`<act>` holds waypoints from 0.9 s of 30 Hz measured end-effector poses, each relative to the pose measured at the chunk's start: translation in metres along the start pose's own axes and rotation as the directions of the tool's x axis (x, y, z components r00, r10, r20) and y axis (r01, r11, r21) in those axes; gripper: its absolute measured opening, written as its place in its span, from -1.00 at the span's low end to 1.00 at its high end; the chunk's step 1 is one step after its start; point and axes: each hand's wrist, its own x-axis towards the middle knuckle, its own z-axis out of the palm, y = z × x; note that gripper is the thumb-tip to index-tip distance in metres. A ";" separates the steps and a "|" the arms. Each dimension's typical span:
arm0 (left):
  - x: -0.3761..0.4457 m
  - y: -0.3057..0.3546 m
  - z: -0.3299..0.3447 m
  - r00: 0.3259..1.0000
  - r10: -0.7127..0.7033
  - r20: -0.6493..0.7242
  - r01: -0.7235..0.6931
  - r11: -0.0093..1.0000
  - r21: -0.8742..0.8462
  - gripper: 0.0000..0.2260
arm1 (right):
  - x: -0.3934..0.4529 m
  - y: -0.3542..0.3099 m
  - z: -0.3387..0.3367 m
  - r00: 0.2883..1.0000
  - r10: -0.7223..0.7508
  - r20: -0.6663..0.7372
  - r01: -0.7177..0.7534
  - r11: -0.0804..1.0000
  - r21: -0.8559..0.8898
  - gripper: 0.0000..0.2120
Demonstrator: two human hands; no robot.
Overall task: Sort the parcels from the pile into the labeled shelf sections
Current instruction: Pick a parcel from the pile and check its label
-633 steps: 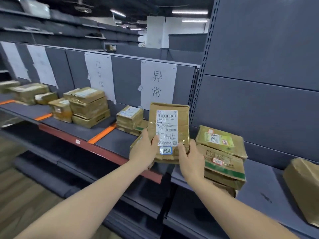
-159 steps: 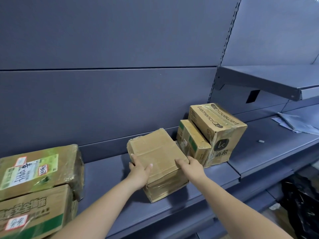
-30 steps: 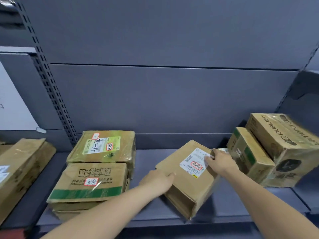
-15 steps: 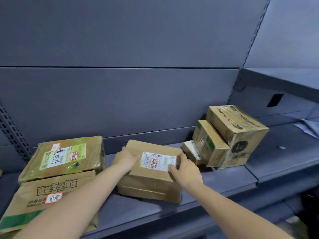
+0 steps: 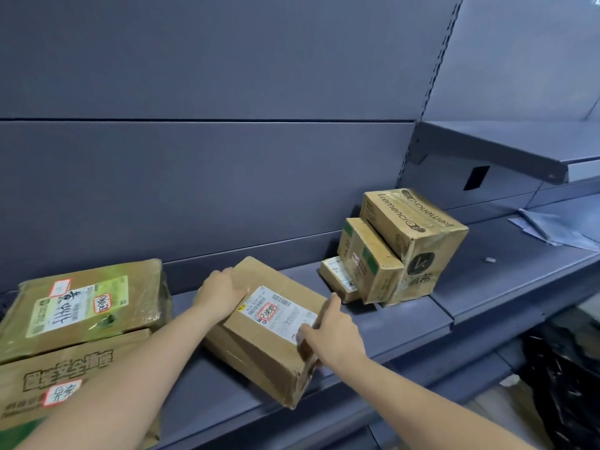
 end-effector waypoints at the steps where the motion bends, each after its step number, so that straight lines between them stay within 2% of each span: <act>1: -0.001 0.000 0.000 1.000 0.005 -0.003 -0.005 1.000 -0.020 -0.63 | 0.002 -0.001 -0.001 1.000 0.004 0.008 -0.004 1.000 -0.010 -0.16; 3: -0.006 -0.001 -0.002 0.999 0.019 -0.026 -0.020 0.998 -0.057 -0.67 | 0.005 -0.002 -0.003 1.000 -0.012 0.020 0.013 0.999 -0.051 -0.34; 5: -0.013 0.000 -0.005 0.998 0.009 -0.066 -0.014 0.996 -0.084 -0.64 | 0.009 -0.004 -0.011 0.999 -0.054 0.000 0.053 0.990 -0.131 -0.57; 6: -0.018 0.001 -0.006 0.996 -0.009 -0.086 0.000 0.995 -0.102 -0.60 | 0.012 -0.005 -0.016 0.996 -0.086 -0.028 0.079 0.977 -0.198 -0.62; 9: -0.038 0.003 -0.011 0.981 -0.077 -0.176 0.047 0.985 -0.168 -0.45 | 0.030 -0.010 -0.026 0.977 -0.158 -0.140 0.104 0.938 -0.330 -0.61; 12: -0.064 0.003 -0.009 0.956 -0.188 -0.224 0.112 0.943 -0.314 -0.34 | 0.052 -0.012 -0.026 0.967 -0.201 -0.158 0.148 0.944 -0.296 -0.61; 15: -0.090 0.002 0.011 0.946 -0.275 -0.172 0.171 0.872 -0.458 -0.35 | 0.074 -0.012 -0.018 0.983 -0.177 -0.041 0.166 0.966 -0.200 -0.50; 18: -0.107 0.006 0.039 0.941 -0.338 0.018 0.295 0.793 -0.534 -0.30 | 0.087 -0.008 -0.008 0.983 -0.125 0.135 0.142 0.982 -0.126 -0.35; 19: -0.110 0.009 0.048 0.935 -0.342 0.092 0.335 0.769 -0.545 -0.23 | 0.090 -0.007 -0.005 0.974 -0.122 0.193 0.145 0.983 -0.109 -0.34; 21: -0.116 0.014 0.065 0.925 -0.317 0.210 0.379 0.713 -0.590 0.03 | 0.091 -0.004 -0.001 0.951 -0.131 0.281 0.162 0.982 -0.092 -0.41; 23: -0.117 0.016 0.073 0.929 -0.284 0.236 0.368 0.671 -0.643 0.22 | 0.088 -0.001 0.002 0.946 -0.182 0.269 0.209 0.975 -0.072 -0.51; 25: -0.113 0.011 0.073 0.934 -0.278 0.224 0.353 0.630 -0.691 0.30 | 0.083 0.003 0.003 0.951 -0.218 0.219 0.230 0.973 -0.030 -0.61; 27: -0.111 0.007 0.069 0.949 -0.255 0.188 0.306 0.592 -0.745 0.20 | 0.074 0.005 0.004 0.954 -0.236 0.183 0.234 0.972 0.034 -0.63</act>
